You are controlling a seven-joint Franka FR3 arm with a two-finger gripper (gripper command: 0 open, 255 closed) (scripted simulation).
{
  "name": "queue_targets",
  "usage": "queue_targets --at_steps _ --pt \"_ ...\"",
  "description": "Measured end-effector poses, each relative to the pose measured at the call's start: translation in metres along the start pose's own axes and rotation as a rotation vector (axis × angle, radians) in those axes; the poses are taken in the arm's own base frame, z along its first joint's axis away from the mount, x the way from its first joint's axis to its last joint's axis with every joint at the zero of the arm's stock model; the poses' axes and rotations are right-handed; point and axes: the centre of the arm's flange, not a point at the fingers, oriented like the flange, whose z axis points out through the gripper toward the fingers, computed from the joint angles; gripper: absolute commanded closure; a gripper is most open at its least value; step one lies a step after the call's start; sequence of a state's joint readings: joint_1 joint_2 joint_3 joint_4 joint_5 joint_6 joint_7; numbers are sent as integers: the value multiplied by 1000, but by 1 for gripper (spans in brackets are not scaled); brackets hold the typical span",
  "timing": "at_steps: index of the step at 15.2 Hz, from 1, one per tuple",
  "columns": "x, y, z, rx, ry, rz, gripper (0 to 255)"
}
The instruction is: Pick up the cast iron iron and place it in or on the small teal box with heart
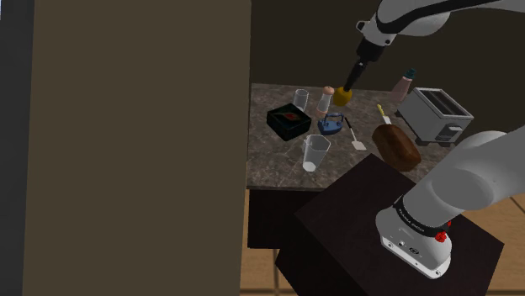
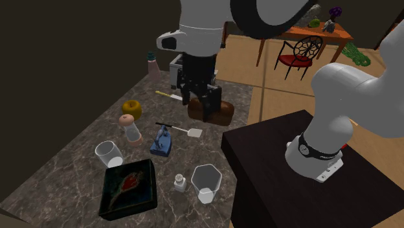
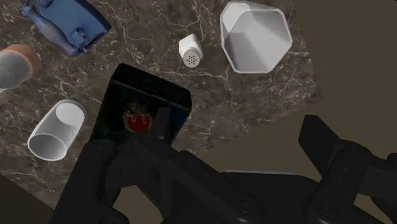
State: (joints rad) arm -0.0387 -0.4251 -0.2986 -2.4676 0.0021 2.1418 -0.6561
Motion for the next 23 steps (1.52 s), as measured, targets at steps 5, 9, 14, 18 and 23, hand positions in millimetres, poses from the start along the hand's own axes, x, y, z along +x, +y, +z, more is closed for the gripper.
queue_targets --at_steps 5,9,14,18,23 --pt "5 42 46 9 -5 -53 0" --pt "8 81 83 16 -10 -95 0" --pt "15 125 132 23 -17 -149 0" --pt "22 163 172 29 -22 -192 0" --pt "34 204 221 37 -29 -246 0"
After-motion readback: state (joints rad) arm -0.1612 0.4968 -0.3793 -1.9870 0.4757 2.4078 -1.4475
